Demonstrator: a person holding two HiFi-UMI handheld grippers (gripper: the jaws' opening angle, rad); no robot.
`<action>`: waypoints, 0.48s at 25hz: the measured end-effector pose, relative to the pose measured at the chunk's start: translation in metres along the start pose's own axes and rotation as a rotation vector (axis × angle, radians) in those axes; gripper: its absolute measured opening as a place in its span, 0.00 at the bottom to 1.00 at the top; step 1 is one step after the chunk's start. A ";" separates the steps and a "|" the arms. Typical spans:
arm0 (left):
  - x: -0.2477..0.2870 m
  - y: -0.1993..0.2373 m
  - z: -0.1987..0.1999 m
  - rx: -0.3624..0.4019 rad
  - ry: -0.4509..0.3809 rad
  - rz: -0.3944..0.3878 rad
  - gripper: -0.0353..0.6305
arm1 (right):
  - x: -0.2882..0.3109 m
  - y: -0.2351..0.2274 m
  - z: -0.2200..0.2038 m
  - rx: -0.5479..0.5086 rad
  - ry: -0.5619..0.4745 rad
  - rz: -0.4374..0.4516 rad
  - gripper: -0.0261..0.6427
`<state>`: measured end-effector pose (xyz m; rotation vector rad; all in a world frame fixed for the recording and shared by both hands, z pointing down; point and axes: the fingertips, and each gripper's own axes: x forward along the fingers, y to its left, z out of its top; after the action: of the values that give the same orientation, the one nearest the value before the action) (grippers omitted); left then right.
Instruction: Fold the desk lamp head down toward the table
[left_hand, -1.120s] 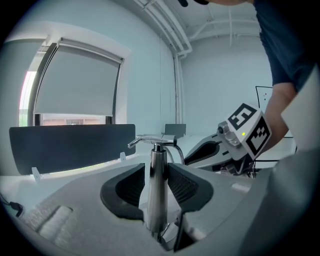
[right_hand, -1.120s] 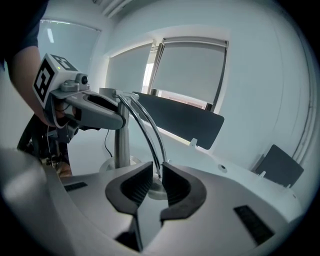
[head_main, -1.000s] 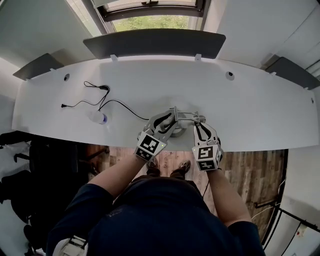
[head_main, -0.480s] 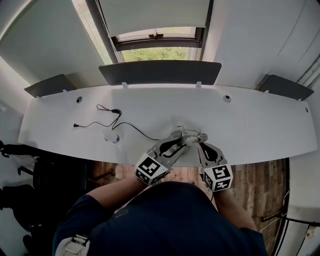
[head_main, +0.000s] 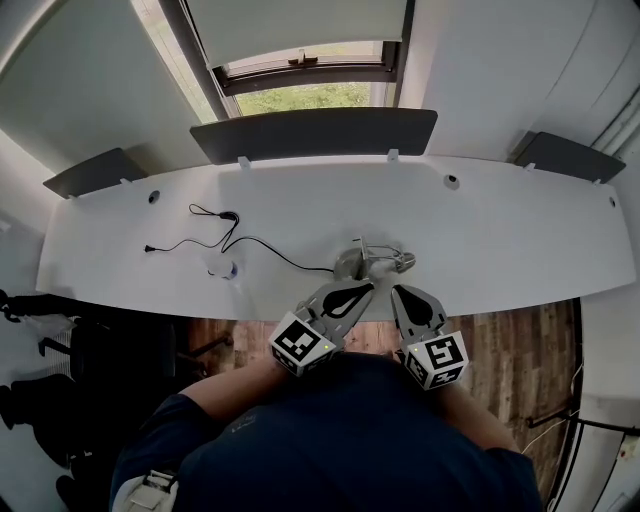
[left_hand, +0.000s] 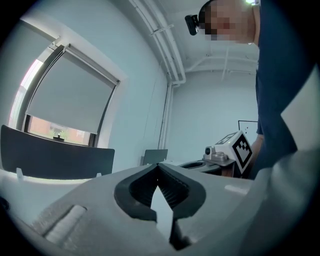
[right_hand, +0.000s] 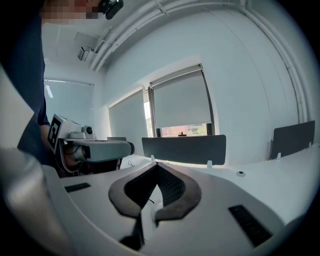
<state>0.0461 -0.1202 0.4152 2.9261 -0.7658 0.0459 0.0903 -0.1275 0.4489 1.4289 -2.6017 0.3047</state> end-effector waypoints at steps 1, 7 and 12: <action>0.001 -0.002 -0.002 -0.003 0.004 -0.005 0.06 | 0.000 0.002 -0.001 -0.007 0.002 0.004 0.05; 0.002 -0.005 -0.009 -0.013 0.015 -0.009 0.06 | 0.001 0.010 -0.006 -0.025 0.013 0.032 0.05; 0.004 -0.008 -0.007 -0.014 0.013 -0.013 0.06 | 0.001 0.011 -0.005 -0.030 0.019 0.040 0.05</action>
<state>0.0539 -0.1148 0.4212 2.9138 -0.7424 0.0586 0.0809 -0.1210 0.4533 1.3590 -2.6113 0.2817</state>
